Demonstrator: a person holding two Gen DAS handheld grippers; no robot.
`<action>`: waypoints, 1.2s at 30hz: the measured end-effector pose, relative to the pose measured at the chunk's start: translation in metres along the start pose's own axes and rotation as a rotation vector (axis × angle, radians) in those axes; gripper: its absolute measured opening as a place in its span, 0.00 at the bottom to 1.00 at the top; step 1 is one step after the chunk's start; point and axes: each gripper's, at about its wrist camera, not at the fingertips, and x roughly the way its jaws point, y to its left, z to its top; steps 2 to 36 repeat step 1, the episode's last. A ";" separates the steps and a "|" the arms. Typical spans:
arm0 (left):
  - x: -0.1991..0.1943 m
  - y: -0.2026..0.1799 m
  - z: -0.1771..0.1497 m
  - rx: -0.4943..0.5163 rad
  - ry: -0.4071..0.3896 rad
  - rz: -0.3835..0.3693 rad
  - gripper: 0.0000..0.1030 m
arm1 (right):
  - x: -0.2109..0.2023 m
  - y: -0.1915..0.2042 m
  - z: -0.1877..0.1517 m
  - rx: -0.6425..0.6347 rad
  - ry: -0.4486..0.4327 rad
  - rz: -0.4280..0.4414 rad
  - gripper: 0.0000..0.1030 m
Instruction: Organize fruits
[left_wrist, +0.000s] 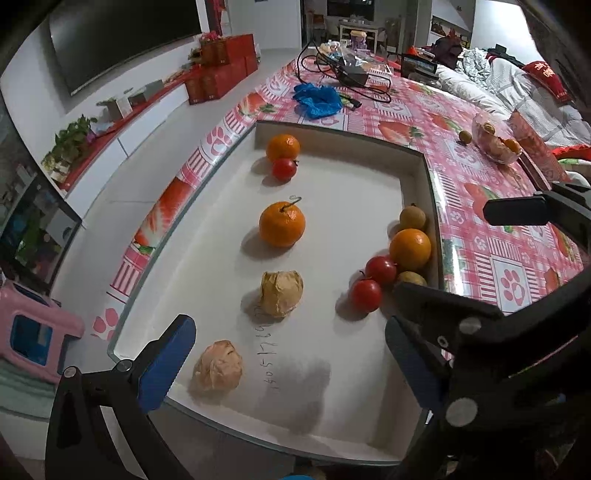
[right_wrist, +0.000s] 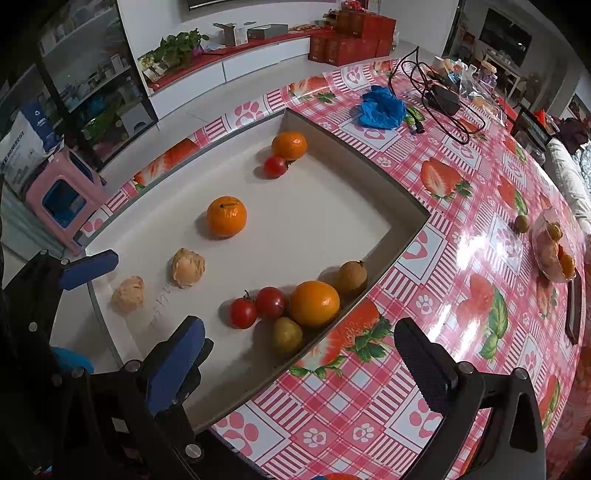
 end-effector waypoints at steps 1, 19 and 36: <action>0.000 0.000 0.000 0.002 -0.001 -0.001 1.00 | 0.000 0.000 0.000 -0.001 0.000 -0.001 1.00; 0.000 0.000 0.000 0.002 -0.001 -0.001 1.00 | 0.000 0.000 0.000 -0.001 0.000 -0.001 1.00; 0.000 0.000 0.000 0.002 -0.001 -0.001 1.00 | 0.000 0.000 0.000 -0.001 0.000 -0.001 1.00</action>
